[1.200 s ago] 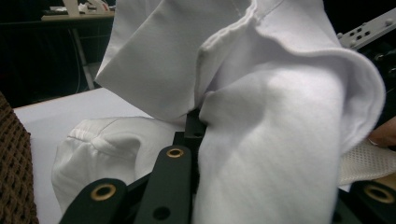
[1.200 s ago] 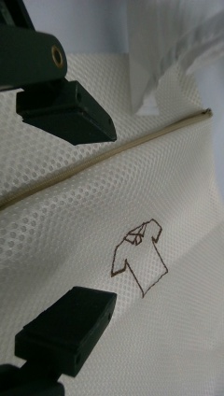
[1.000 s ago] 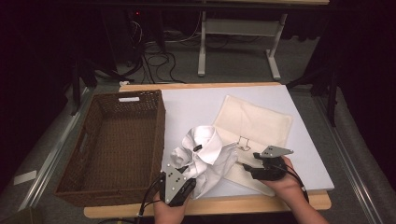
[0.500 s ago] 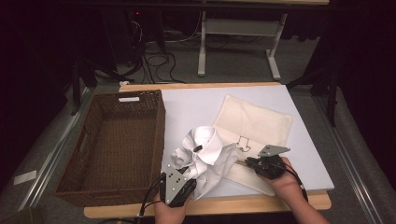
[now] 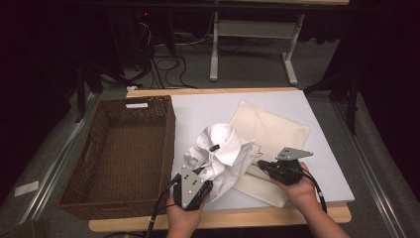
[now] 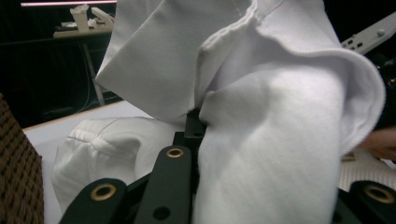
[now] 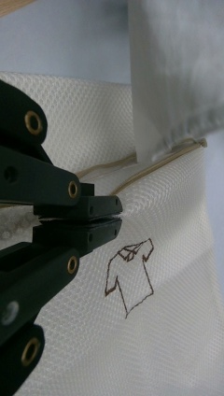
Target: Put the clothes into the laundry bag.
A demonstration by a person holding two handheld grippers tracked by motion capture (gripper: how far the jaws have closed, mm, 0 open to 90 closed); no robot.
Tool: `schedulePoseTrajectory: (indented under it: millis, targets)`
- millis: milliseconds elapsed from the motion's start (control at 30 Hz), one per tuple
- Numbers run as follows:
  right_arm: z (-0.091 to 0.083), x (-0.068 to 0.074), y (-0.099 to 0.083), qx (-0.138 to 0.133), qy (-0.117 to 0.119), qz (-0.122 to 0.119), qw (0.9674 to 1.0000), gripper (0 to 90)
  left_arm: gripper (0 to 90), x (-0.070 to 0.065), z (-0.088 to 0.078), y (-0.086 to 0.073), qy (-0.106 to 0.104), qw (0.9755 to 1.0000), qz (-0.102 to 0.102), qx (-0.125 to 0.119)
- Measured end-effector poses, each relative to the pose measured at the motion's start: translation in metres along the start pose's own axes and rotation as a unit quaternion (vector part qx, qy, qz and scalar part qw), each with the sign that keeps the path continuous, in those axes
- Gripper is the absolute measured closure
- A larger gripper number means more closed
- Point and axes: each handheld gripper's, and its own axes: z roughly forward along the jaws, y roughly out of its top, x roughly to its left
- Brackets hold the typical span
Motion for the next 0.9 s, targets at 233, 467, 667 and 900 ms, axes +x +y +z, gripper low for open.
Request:
schedulePoseTrajectory:
  millis: [233, 467, 667, 900]
  targets:
    - [-0.007, -0.003, 0.004, -0.024, 0.000, 0.016, 0.9996, 89.0, 77.8, -0.012, 0.012, -0.012, -0.011, 0.9999, 0.003, 0.005]
    - [-0.011, -0.002, 0.006, -0.042, -0.001, 0.020, 0.9989, 88.9, 77.7, -0.024, 0.029, -0.031, -0.021, 0.9984, 0.014, 0.049]
    - [-0.019, -0.003, 0.008, -0.064, 0.001, 0.025, 0.9976, 88.9, 77.6, -0.034, 0.048, -0.042, -0.032, 0.9958, 0.021, 0.083]
    - [-0.023, -0.002, 0.010, -0.077, 0.009, 0.027, 0.9967, 89.0, 77.4, -0.045, 0.073, -0.058, -0.046, 0.9920, 0.004, 0.117]
